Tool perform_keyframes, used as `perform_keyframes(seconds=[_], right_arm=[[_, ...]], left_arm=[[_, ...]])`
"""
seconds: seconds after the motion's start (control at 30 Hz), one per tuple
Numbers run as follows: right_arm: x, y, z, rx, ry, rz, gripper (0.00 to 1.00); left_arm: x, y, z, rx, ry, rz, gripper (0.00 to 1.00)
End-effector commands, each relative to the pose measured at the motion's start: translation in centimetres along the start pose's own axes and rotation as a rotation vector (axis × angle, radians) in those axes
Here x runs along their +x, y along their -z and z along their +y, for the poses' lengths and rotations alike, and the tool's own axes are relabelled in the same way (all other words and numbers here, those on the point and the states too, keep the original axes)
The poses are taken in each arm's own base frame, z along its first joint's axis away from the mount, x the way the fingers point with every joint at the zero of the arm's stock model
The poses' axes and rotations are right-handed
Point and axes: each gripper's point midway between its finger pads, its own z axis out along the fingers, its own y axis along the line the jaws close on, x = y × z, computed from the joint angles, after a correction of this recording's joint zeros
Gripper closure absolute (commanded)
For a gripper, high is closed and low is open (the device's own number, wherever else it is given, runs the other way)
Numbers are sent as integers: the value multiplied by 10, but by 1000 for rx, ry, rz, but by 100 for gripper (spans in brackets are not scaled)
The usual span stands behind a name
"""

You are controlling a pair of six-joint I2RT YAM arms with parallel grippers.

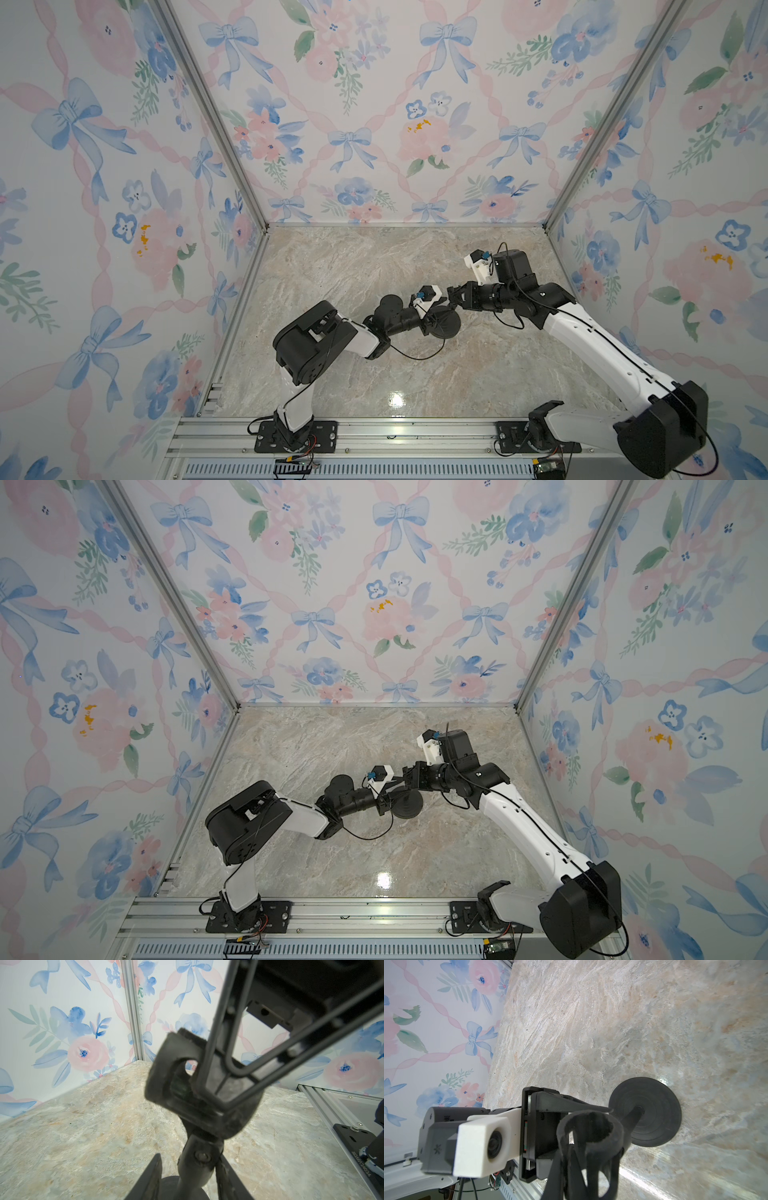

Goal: Assemble a microphone stand
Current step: Screw the microphone stand pole into the microphone stand base.

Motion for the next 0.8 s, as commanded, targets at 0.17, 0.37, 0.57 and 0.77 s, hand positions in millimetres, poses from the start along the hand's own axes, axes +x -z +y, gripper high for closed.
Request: perform_keyframes(seconds=[0.17, 0.37, 0.57, 0.77], right_arm=[[40, -9, -27, 90, -126, 158, 100], [41, -13, -30, 97, -138, 173, 100], [40, -11, -31, 105, -140, 167, 100], [33, -7, -22, 77, -122, 140, 84]], left_arm=[[-19, -13, 11, -43, -57, -73, 54], [-18, -18, 7, -27, -66, -75, 55], [-13, -21, 6, -23, -63, -67, 80], [-6, -20, 6, -20, -68, -51, 99]])
